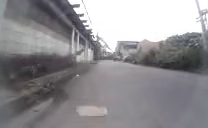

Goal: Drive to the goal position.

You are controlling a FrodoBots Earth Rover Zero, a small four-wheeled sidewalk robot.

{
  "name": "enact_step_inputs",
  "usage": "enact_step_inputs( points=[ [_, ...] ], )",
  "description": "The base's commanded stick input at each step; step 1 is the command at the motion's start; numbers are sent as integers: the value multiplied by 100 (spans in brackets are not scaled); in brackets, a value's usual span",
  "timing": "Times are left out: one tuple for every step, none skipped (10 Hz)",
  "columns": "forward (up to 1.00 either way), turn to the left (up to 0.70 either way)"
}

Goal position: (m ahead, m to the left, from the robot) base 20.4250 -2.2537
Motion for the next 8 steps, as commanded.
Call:
enact_step_inputs(
  points=[
    [100, 0],
    [100, 0],
    [100, 0],
    [100, 0],
    [100, 0],
    [100, 0],
    [100, 0],
    [100, 0]
  ],
)
